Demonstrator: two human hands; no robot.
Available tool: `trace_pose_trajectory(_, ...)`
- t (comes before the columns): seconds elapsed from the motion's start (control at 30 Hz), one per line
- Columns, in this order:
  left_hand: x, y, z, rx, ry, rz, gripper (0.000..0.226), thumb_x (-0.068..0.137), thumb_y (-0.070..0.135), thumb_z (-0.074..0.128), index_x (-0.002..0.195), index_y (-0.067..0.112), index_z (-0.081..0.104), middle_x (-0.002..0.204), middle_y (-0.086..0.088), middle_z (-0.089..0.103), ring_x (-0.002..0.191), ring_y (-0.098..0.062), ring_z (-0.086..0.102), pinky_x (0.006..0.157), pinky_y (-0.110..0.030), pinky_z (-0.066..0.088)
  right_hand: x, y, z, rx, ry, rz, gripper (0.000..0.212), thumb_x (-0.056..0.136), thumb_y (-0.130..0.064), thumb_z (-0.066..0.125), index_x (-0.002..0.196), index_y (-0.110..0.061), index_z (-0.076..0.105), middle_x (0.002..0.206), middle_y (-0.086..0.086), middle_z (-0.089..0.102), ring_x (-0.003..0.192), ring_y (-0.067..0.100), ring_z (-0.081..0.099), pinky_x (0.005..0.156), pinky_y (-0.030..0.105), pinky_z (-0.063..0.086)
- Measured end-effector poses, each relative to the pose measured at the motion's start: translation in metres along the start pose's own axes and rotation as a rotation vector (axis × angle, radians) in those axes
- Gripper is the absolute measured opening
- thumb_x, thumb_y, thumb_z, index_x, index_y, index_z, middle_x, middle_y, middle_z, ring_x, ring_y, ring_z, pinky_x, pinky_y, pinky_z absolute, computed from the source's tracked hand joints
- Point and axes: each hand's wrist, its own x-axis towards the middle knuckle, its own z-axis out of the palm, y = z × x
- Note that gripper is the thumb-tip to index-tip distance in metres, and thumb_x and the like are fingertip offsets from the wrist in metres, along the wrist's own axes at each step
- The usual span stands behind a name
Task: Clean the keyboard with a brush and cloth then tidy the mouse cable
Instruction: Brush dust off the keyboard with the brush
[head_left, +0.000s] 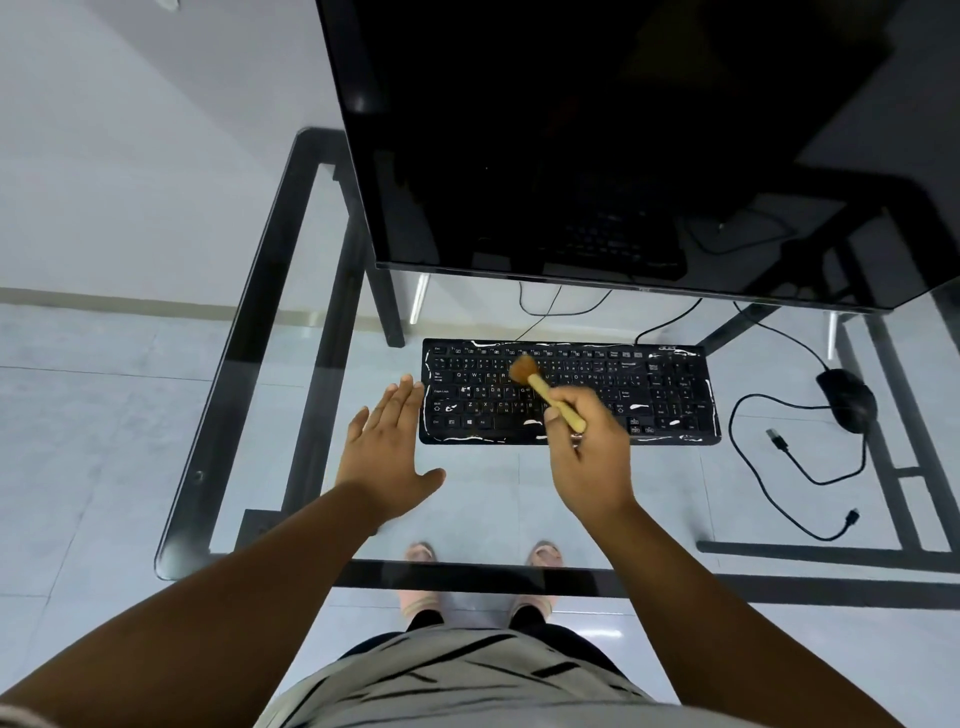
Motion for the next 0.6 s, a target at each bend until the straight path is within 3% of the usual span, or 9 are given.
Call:
trace_pose_trajectory(0.1,0.003,0.011,0.000,-0.011,-0.006,0.045,0.101,0.080,0.043,0.057,0.153,0.022,-0.009,0.161,0.005,-0.013,0.148,-0.012,-0.009,0.120,-0.039,0.001,-0.004,0.002,0.002,-0.029,-0.157,-0.010,0.019,0.093,-0.017,0.057,0.111,-0.019,0.064,0.092,-0.009,0.066,0.072,0.006,0.057,0.060,0.019,0.042)
trace_pose_trajectory(0.17,0.007,0.019,-0.001,-0.010,-0.012,0.070,0.099,0.081,0.039,0.056,0.152,0.022,-0.010,0.161,0.005,-0.013,0.148,-0.012,-0.010,0.120,-0.040,0.000,-0.003,0.008,0.002,-0.087,-0.051,0.043,0.022,0.092,-0.024,0.052,0.111,-0.020,0.063,0.094,-0.006,0.067,0.073,0.011,0.057,0.061,0.024,0.042)
trace_pose_trajectory(0.27,0.012,0.028,-0.002,-0.004,-0.005,0.098,0.093,0.086,0.046,0.052,0.153,0.022,-0.008,0.161,0.005,-0.012,0.148,-0.012,-0.010,0.120,-0.041,-0.001,0.000,0.008,-0.003,-0.032,0.046,0.062,0.022,0.093,-0.024,0.051,0.111,-0.018,0.062,0.089,-0.005,0.065,0.069,0.009,0.054,0.061,0.022,0.040)
trace_pose_trajectory(0.4,0.019,0.033,-0.004,0.015,0.006,0.121,0.089,0.089,0.055,0.045,0.152,0.023,-0.009,0.160,0.006,-0.014,0.147,-0.012,-0.011,0.119,-0.042,-0.002,-0.003,0.005,-0.004,-0.045,-0.145,0.016,0.020,0.094,-0.020,0.055,0.113,-0.022,0.063,0.087,-0.011,0.066,0.067,0.008,0.056,0.057,0.023,0.042)
trace_pose_trajectory(0.53,0.025,0.038,-0.005,-0.001,0.003,0.114,0.096,0.087,0.063,0.044,0.152,0.023,-0.014,0.161,0.006,-0.012,0.147,-0.011,-0.009,0.119,-0.042,-0.003,-0.003,0.010,-0.008,-0.088,0.057,0.097,0.022,0.093,-0.029,0.049,0.110,-0.022,0.061,0.092,-0.007,0.069,0.070,0.010,0.054,0.062,0.025,0.041)
trace_pose_trajectory(0.6,0.027,0.039,-0.007,-0.001,-0.012,0.113,0.102,0.084,0.067,0.046,0.151,0.023,-0.015,0.161,0.006,-0.012,0.147,-0.010,-0.009,0.119,-0.042,-0.004,-0.004,0.006,-0.010,-0.017,-0.056,0.085,0.018,0.095,-0.024,0.053,0.110,-0.022,0.062,0.087,-0.014,0.066,0.062,0.004,0.052,0.056,0.019,0.038)
